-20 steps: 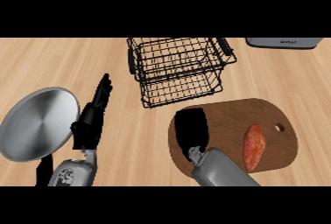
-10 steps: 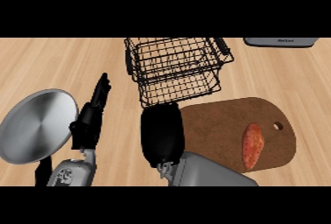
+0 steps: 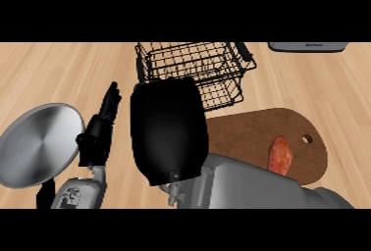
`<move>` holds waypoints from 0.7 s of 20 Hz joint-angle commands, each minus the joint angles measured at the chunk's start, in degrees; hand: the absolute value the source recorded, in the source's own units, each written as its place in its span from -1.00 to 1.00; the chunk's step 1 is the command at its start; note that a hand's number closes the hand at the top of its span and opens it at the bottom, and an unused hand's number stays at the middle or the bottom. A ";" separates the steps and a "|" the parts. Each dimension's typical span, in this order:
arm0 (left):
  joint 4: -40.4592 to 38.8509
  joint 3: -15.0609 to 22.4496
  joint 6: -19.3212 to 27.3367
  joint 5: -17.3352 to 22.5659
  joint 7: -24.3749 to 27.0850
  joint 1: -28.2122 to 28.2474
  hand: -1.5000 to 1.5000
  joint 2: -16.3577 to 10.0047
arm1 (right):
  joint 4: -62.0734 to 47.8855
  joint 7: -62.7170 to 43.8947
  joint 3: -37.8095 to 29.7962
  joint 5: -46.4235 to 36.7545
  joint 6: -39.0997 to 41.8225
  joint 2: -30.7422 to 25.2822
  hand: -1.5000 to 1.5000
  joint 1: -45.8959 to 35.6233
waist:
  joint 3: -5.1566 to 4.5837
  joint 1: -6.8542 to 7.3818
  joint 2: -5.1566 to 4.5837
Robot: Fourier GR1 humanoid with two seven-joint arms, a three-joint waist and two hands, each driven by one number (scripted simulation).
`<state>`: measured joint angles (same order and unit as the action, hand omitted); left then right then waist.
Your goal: Pick the tomato from the cutting board and place it in the tiered basket
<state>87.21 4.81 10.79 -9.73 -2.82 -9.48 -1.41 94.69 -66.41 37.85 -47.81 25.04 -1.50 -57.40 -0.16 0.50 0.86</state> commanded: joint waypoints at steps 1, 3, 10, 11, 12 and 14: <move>1.16 0.42 0.05 -0.37 -1.71 -0.39 0.00 0.04 | -2.20 -14.52 -5.44 2.76 7.53 1.42 1.00 -8.38 | 0.00 0.20 0.02; 0.75 -0.13 -0.59 0.21 0.38 0.73 0.00 -0.57 | -1.83 -12.91 -10.56 4.00 9.14 1.43 1.00 -11.01 | 0.02 -0.36 -0.14; 1.61 1.40 -0.76 -0.04 -0.05 1.94 0.00 0.12 | -10.91 -12.04 -15.19 8.26 -1.86 1.44 1.00 -17.77 | 0.04 0.95 -0.60; -1.90 -0.53 -0.27 -0.01 0.38 -2.37 0.00 -0.23 | -11.63 -11.88 -14.75 8.85 -2.02 1.45 1.00 -18.40 | 0.04 0.31 -0.76; -0.89 -0.61 -0.30 0.41 1.02 -0.70 0.00 -0.22 | -11.80 -11.52 -15.33 7.90 -1.69 1.45 1.00 -18.71 | 0.06 0.27 -0.68; -0.46 0.61 -0.91 0.03 2.30 0.76 0.00 -0.19 | -15.86 -11.27 -17.36 8.64 -2.92 1.45 1.00 -22.45 | 0.03 0.70 -0.70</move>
<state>87.33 5.29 10.45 -9.84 -1.90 -9.22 -1.43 83.56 -67.17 22.90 -40.19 22.60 -0.96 -74.36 -0.12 1.12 0.27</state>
